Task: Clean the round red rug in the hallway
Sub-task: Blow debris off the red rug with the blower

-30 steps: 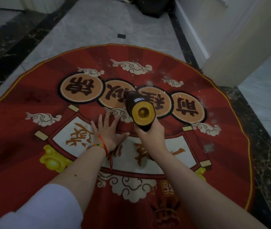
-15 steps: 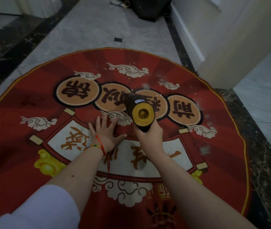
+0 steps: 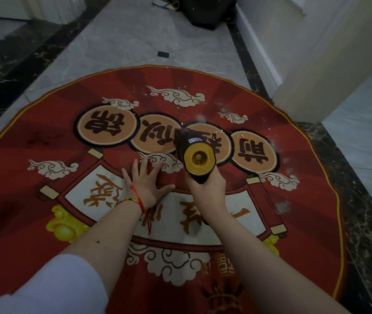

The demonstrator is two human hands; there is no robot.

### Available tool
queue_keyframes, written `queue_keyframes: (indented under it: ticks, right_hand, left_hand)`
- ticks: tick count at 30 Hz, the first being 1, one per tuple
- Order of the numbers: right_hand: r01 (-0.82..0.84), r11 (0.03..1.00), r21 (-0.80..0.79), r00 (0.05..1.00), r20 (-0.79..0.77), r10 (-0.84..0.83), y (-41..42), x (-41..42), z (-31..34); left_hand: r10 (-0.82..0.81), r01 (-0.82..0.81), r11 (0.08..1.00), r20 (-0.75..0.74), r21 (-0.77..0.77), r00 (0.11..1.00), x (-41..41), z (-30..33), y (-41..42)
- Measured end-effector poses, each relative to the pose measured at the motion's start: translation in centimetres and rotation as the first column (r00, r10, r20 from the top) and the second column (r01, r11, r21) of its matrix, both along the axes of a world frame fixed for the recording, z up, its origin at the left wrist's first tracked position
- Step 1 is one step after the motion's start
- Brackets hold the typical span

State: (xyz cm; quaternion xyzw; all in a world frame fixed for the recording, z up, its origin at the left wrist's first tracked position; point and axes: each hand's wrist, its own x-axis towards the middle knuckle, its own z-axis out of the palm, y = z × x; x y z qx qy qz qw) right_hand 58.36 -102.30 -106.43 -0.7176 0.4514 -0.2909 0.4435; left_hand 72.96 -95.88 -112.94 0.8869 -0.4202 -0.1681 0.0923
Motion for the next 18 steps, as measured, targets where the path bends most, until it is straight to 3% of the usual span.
queue_keyframes:
  ticks: [18]
  right_hand:
    - [0.013,1.0,-0.017,1.0,-0.017,-0.013,-2.1,0.2,0.1]
  left_hand:
    - [0.003,-0.003,1.0,0.007,-0.026,1.0,0.1,-0.5,-0.3]
